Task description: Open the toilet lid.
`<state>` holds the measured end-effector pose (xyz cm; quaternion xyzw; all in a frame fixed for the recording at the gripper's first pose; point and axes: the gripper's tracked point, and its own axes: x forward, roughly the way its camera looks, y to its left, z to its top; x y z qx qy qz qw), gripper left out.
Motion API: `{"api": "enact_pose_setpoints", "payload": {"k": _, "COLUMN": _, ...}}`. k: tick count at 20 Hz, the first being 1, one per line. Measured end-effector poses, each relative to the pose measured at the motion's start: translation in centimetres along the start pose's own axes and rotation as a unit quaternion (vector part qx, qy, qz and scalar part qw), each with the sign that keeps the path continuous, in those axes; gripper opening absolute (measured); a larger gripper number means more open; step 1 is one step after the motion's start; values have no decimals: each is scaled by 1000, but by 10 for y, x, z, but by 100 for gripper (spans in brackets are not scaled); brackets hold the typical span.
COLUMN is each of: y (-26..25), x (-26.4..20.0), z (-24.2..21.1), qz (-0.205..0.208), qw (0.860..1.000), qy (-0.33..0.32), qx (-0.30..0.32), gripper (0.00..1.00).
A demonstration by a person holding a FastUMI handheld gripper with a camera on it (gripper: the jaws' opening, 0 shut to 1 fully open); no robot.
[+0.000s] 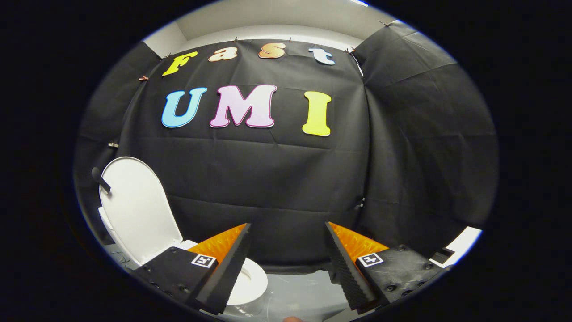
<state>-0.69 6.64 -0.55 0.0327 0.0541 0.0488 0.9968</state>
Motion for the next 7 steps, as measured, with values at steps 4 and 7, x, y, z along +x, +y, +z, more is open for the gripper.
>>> {"api": "enact_pose_setpoints", "payload": {"k": 4, "y": 2, "x": 1, "z": 2, "qz": 6, "qw": 1000, "qy": -1, "qx": -2, "gripper": 99}}
{"api": "enact_pose_setpoints", "payload": {"k": 7, "y": 3, "x": 0, "z": -1, "qz": 12, "qw": 1000, "qy": 6, "qx": 1, "gripper": 99}}
